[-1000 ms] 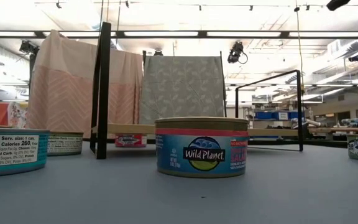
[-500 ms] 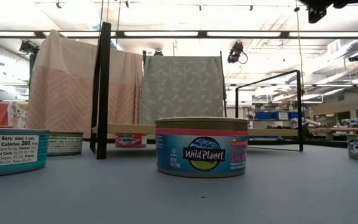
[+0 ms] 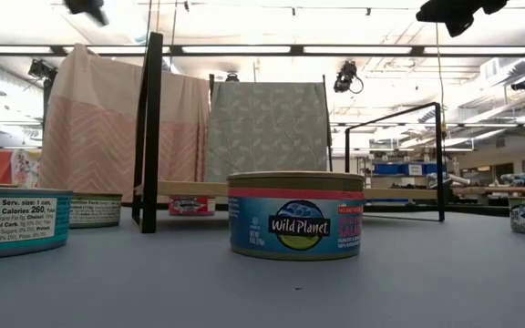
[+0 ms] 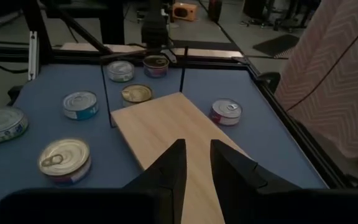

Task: Stack canned seafood by type on shelf
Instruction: Put the green tuna can on the shelf

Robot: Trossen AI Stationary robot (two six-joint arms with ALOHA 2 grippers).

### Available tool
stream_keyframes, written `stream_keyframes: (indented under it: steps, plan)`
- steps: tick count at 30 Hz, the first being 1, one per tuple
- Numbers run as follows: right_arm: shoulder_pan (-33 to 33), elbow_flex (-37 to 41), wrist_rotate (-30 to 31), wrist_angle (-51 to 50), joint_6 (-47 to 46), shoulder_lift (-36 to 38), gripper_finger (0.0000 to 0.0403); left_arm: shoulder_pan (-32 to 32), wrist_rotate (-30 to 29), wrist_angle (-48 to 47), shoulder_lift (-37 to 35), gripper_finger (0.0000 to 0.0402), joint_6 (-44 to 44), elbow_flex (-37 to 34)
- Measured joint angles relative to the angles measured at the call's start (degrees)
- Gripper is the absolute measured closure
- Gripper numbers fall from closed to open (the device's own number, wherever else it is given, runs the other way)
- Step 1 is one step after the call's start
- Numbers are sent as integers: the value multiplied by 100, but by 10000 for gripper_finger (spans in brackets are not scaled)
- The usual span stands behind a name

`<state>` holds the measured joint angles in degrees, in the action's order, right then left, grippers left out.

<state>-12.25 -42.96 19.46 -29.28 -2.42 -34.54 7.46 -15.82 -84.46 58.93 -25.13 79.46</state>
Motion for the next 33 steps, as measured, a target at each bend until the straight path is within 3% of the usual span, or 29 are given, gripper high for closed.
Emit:
stream_keyframes:
  steps: [3,8,14,23,33]
  plan:
    - [0,0,-3,3,-71,4,316,282,42,-622,138,381,-702,-13]
    - [-2,0,-45,5,-111,2,316,474,355,-77,142,381,-950,-257]
    - [-7,0,-186,3,-111,4,316,658,905,-281,330,381,-1594,-1098]
    - [-7,0,-308,-71,-100,4,316,1276,2364,1455,423,381,-2228,-2615]
    - [-7,0,-308,-131,-102,4,316,2339,2838,2740,419,381,-3832,-2817]
